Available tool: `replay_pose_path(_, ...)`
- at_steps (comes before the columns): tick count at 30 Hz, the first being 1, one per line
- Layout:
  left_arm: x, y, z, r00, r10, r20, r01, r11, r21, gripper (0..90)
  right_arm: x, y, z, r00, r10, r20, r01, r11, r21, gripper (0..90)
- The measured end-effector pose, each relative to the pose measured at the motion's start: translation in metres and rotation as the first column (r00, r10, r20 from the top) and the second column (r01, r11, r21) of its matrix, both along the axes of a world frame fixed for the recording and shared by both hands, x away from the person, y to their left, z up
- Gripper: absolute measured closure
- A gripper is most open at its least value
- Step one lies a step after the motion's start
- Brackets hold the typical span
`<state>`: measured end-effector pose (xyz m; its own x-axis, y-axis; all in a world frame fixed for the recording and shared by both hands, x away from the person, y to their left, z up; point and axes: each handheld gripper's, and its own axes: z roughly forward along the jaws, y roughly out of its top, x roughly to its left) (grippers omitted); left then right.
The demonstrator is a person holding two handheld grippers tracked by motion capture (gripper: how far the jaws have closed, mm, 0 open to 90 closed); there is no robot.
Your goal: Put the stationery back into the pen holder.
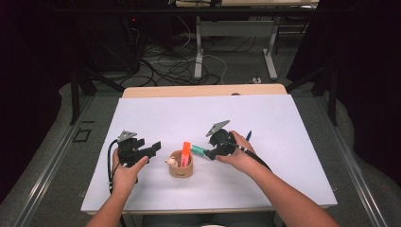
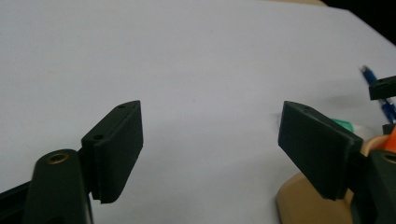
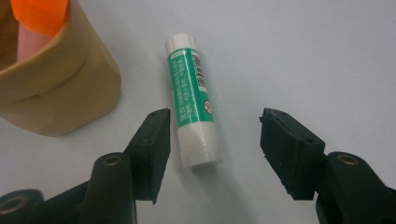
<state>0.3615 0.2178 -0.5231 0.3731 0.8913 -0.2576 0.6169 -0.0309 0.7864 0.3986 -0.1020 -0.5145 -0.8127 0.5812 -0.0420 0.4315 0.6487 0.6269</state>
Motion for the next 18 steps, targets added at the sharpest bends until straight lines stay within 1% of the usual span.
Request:
replay_pose_path(3, 0.001, -0.002, -0.001, 0.9998, 0.002, -0.019, -0.002, 0.9997, 0.026, 17.1, 0.001, 0.005, -0.003, 0.9998, 0.019, -0.002, -0.019, 1.000, -0.024, 43.3)
replay_pose_path(4, 0.001, -0.003, -0.001, 0.9996, -0.002, -0.029, 0.003, 0.9991, 0.043, 16.6, 0.001, 0.006, -0.003, 0.9996, 0.027, -0.002, -0.027, 0.999, -0.032, 43.5)
replay_pose_path(5, 0.002, -0.004, -0.001, 0.9997, -0.003, -0.022, 0.004, 0.9985, 0.054, 16.5, 0.002, 0.008, -0.004, 0.9994, 0.035, 0.001, -0.035, 0.999, -0.040, 43.9)
replay_pose_path(7, 0.002, -0.006, -0.001, 0.9996, -0.006, -0.026, 0.008, 0.9963, 0.085, 16.0, 0.002, 0.011, -0.004, 0.9990, 0.045, 0.001, -0.045, 0.998, -0.052, 44.4)
replay_pose_path(8, 0.002, -0.007, -0.002, 0.9997, -0.001, -0.026, 0.004, 0.9955, 0.095, 15.8, 0.003, 0.012, -0.004, 0.9981, 0.061, 0.008, -0.060, 0.996, -0.063, 45.0)
replay_pose_path(9, 0.002, -0.008, -0.002, 0.9995, -0.006, -0.033, 0.010, 0.9937, 0.111, 15.5, 0.002, 0.014, -0.004, 0.9983, 0.059, -0.002, -0.059, 0.996, -0.069, 45.5)
replay_pose_path(12, 0.003, -0.011, -0.004, 0.9993, -0.009, -0.037, 0.014, 0.9904, 0.137, 15.3, 0.003, 0.017, -0.006, 0.9960, 0.090, 0.006, -0.089, 0.992, -0.093, 46.6)
replay_pose_path(15, 0.003, -0.012, -0.004, 0.9991, -0.016, -0.039, 0.021, 0.9886, 0.149, 15.3, 0.003, 0.018, -0.010, 0.9943, 0.107, -0.001, -0.106, 0.988, -0.112, 47.9)
replay_pose_path(17, 0.003, -0.014, -0.006, 0.9993, -0.017, -0.033, 0.021, 0.9898, 0.141, 15.4, 0.004, 0.020, -0.013, 0.9944, 0.105, -0.008, -0.105, 0.987, -0.120, 48.6)
replay_pose_path(18, 0.003, -0.014, -0.006, 0.9993, -0.021, -0.033, 0.025, 0.9892, 0.144, 15.4, 0.004, 0.021, -0.014, 0.9942, 0.107, -0.011, -0.108, 0.986, -0.123, 49.0)
